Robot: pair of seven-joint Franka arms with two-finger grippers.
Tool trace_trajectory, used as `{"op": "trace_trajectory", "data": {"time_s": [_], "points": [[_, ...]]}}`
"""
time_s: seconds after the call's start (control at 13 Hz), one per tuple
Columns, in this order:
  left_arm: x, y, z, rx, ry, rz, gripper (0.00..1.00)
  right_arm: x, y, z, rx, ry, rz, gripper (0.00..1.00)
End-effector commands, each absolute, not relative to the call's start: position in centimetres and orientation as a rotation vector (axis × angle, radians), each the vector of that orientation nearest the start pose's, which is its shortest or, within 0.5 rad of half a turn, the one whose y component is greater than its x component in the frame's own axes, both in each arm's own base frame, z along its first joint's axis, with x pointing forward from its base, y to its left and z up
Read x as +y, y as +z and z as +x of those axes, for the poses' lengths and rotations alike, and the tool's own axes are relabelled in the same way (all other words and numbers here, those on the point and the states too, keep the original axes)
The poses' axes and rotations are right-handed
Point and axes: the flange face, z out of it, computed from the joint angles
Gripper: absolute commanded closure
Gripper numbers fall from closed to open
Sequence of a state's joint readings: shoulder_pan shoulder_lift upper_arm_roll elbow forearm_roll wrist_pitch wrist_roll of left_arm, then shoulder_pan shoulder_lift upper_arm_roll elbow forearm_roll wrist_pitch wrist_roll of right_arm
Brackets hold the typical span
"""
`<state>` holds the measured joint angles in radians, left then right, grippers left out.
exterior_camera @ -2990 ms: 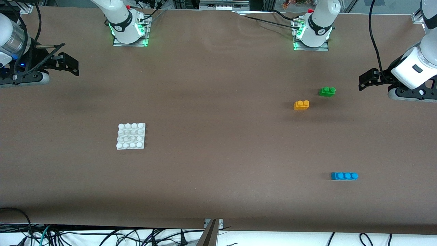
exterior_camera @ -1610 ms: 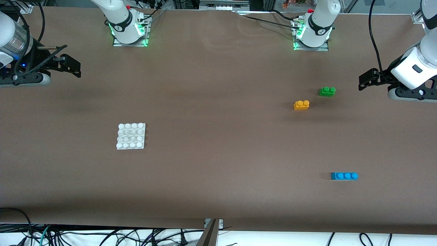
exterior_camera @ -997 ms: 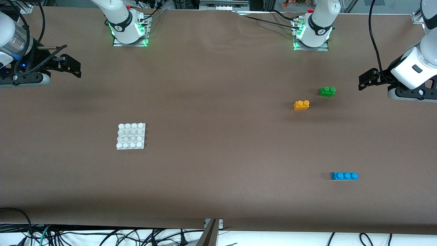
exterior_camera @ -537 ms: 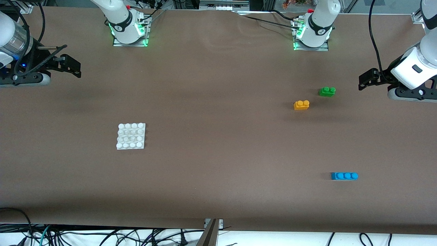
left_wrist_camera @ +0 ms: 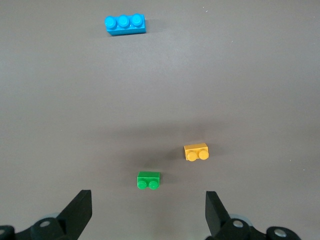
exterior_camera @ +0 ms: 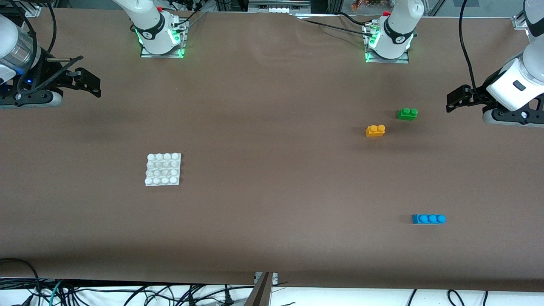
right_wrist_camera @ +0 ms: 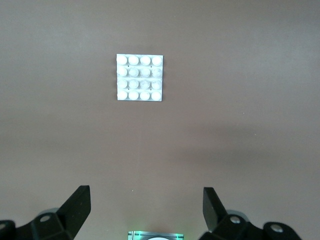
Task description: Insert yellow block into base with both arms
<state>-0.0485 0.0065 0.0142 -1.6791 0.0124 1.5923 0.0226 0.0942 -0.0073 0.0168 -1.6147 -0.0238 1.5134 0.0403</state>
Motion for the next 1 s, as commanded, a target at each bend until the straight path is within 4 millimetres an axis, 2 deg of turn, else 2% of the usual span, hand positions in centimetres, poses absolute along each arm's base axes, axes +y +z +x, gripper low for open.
{"op": "trace_trajectory", "data": {"time_s": [0.0, 0.61, 0.84, 0.92], "points": [[-2.0, 57.6, 55.5, 0.077, 0.154, -3.142, 0.00, 5.5, 60.7, 54.0, -0.077, 0.130, -3.148, 0.01], [-2.0, 57.6, 55.5, 0.077, 0.154, -3.142, 0.00, 5.1, 60.7, 54.5, -0.068, 0.112, -3.161, 0.01], [-2.0, 57.6, 55.5, 0.077, 0.154, -3.142, 0.00, 4.0, 60.7, 54.9, -0.039, 0.093, -3.158, 0.01], [-2.0, 57.6, 55.5, 0.077, 0.154, -3.142, 0.00, 4.2, 60.5, 54.9, -0.044, 0.095, -3.162, 0.01]]}}
